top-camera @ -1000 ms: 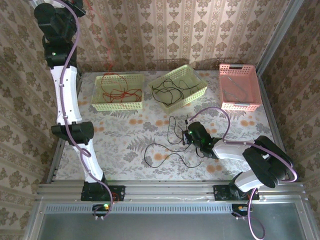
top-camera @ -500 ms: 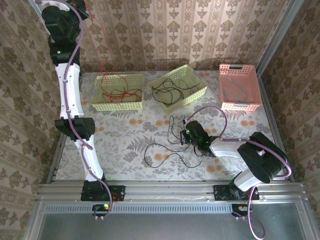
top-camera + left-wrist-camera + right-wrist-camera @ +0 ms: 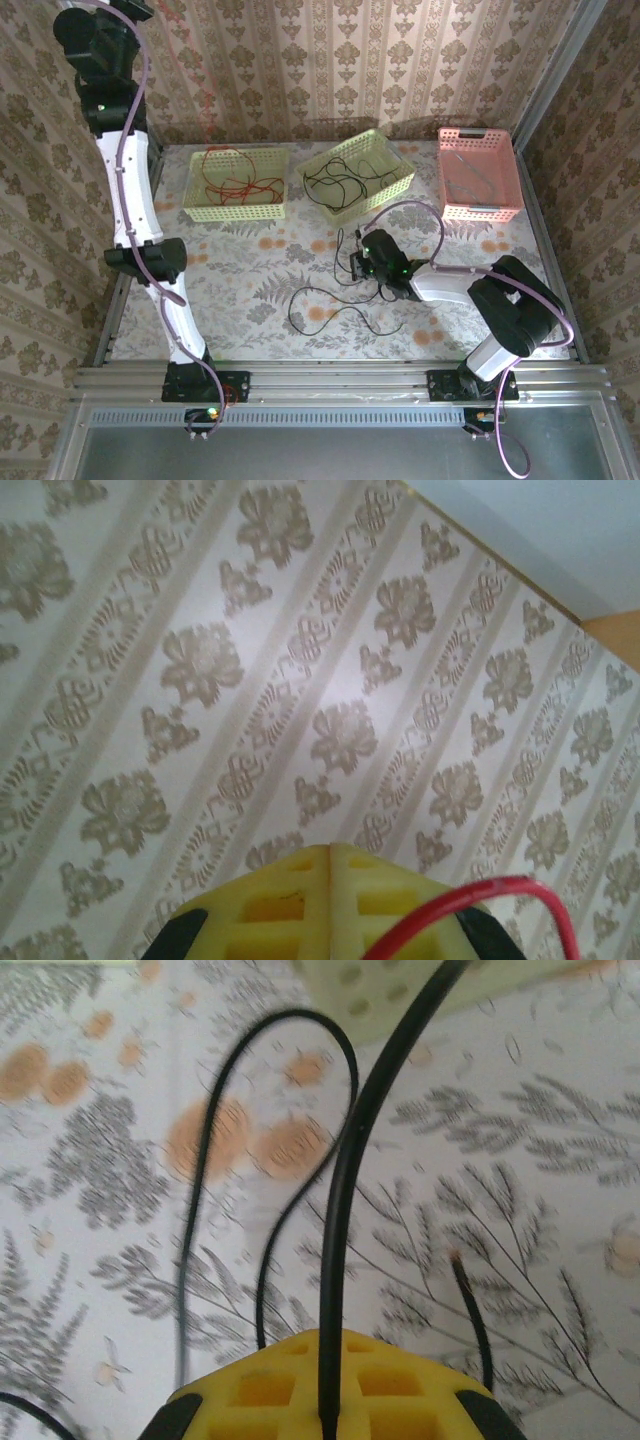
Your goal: Untangle the cables
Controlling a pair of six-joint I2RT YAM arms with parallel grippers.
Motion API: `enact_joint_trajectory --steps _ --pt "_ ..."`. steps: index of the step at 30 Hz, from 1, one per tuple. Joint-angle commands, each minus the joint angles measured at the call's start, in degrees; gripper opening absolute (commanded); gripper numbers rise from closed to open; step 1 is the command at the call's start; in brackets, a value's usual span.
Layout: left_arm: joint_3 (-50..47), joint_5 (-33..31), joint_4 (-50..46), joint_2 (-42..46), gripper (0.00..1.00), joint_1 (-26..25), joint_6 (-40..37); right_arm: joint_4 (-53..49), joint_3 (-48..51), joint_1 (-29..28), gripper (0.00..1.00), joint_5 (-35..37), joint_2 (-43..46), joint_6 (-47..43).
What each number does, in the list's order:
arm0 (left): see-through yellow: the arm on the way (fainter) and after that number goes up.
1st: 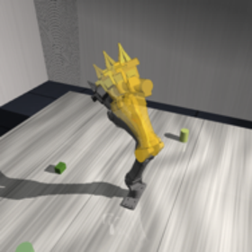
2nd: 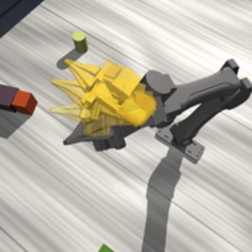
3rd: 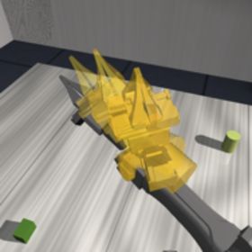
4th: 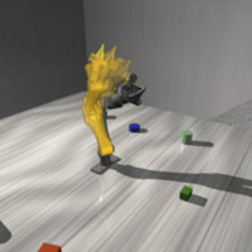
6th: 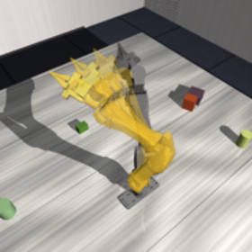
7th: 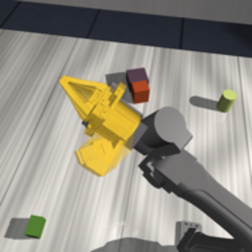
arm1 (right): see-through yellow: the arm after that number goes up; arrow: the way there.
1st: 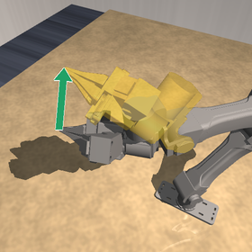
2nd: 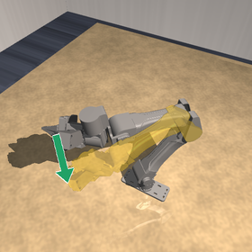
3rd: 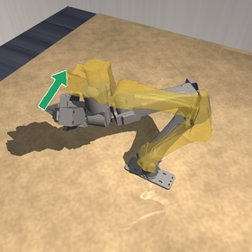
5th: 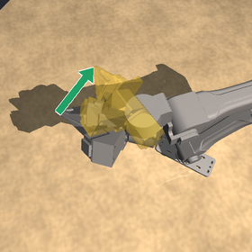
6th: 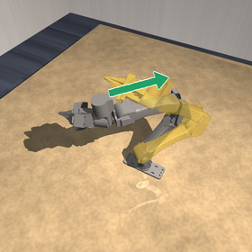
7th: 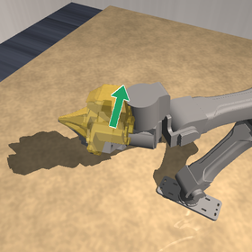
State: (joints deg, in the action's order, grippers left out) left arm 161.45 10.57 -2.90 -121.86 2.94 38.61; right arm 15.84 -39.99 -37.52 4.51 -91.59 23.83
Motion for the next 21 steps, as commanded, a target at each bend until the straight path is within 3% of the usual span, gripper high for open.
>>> enact_joint_trajectory --steps 1,7,21 --pt "-2.3 -2.2 4.0 -0.8 0.00 0.8 0.1 -4.0 -2.0 0.0 0.00 -1.7 -0.4 0.0" --pt "-0.2 -1.2 5.8 -7.5 0.00 1.9 2.5 -5.8 -1.5 0.0 0.00 -1.5 1.6 0.5" --pt "0.2 -0.9 5.6 -13.2 0.00 1.8 0.8 -7.8 -2.1 0.0 0.00 -0.7 0.9 0.6"
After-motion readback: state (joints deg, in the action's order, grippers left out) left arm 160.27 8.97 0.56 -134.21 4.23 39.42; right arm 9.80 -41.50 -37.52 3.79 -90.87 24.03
